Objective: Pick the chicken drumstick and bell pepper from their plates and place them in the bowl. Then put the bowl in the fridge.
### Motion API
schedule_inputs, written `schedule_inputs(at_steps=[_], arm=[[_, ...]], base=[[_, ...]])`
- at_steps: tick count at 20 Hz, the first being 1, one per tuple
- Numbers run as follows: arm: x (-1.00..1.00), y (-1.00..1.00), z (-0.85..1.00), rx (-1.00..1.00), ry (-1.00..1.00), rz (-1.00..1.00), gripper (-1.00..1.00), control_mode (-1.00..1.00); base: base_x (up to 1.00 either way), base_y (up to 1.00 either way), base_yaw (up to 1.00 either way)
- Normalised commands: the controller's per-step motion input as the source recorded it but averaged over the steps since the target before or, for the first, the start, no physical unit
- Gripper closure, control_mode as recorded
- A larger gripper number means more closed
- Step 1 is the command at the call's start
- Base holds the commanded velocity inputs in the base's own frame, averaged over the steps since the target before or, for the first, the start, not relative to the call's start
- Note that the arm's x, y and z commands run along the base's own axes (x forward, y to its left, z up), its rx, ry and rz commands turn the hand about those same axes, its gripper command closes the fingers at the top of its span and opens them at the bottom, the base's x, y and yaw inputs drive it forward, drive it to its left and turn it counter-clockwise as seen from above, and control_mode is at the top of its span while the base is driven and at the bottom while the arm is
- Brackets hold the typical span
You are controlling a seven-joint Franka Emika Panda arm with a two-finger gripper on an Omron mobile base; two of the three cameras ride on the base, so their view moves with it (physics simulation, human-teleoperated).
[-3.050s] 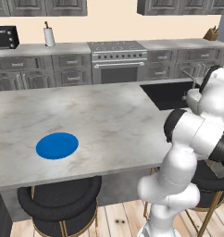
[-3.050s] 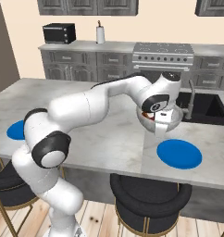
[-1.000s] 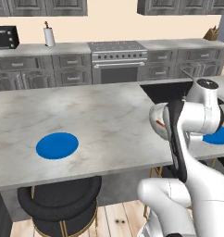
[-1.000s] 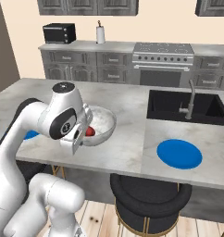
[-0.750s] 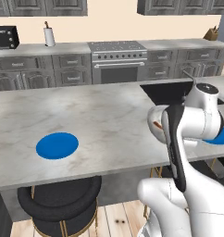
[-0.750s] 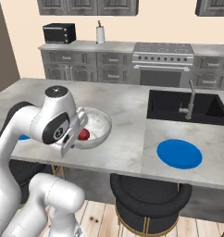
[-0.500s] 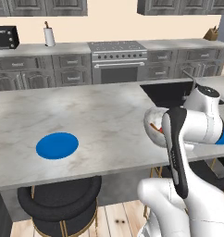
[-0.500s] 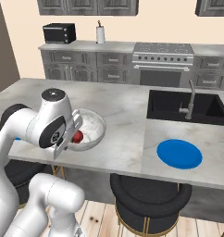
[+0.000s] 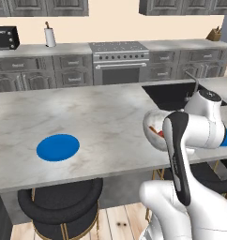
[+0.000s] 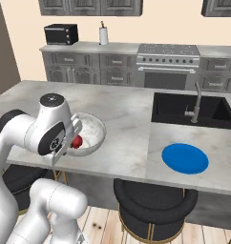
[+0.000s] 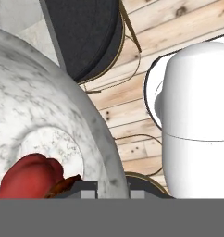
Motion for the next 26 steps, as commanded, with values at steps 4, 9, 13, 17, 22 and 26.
schedule_inputs(at_steps=[4,9,13,17,22,26], arm=[[0.00,0.00,0.00,0.00,0.00,0.00,1.00,-1.00],[0.00,0.00,0.00,0.00,0.00,0.00,1.00,1.00],[0.00,0.00,0.00,0.00,0.00,0.00,1.00,1.00],[0.00,0.00,0.00,0.00,0.00,0.00,1.00,1.00],[0.00,0.00,0.00,0.00,0.00,0.00,1.00,1.00],[0.00,0.00,0.00,0.00,0.00,0.00,1.00,1.00]], base=[[0.00,0.00,0.00],[0.00,0.00,0.00],[0.00,0.00,0.00],[-0.40,-0.03,0.03],[-0.67,-0.11,0.00],[-0.59,-0.03,-0.15]])
